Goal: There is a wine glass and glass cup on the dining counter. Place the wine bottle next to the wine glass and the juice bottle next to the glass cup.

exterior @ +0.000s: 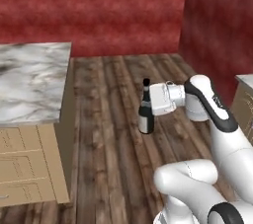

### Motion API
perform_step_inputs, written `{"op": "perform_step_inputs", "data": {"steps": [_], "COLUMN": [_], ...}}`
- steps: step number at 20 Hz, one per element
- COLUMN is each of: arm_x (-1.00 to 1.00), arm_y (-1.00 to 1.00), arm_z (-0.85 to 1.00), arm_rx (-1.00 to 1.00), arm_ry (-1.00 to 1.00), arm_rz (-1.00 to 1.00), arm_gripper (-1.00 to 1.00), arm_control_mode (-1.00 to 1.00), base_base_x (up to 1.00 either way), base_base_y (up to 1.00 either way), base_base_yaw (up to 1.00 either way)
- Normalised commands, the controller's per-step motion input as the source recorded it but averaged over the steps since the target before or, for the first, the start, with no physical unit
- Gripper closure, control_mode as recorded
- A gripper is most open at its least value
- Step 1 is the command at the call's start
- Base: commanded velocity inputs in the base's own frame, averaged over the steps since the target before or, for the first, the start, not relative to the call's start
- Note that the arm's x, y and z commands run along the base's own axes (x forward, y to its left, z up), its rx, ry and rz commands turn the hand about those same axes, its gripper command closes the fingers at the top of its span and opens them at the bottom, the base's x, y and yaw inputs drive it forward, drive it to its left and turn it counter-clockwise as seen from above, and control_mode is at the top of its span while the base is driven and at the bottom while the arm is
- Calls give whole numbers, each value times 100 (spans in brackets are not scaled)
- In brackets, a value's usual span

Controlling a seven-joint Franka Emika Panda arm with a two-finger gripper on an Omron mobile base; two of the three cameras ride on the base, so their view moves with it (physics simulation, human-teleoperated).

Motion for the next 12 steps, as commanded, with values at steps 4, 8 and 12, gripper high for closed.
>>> {"op": "perform_step_inputs", "data": {"steps": [4,8,12], "arm_x": [0,0,0], "arm_y": [0,0,0], "arm_z": [0,0,0], "arm_rx": [0,0,0], "arm_ry": [0,0,0], "arm_rz": [0,0,0], "arm_gripper": [100,100,100], "arm_control_mode": [100,100,100], "base_base_x": [88,88,89], "base_base_y": [0,0,0], "base_base_yaw": [-1,-4,-3]}}
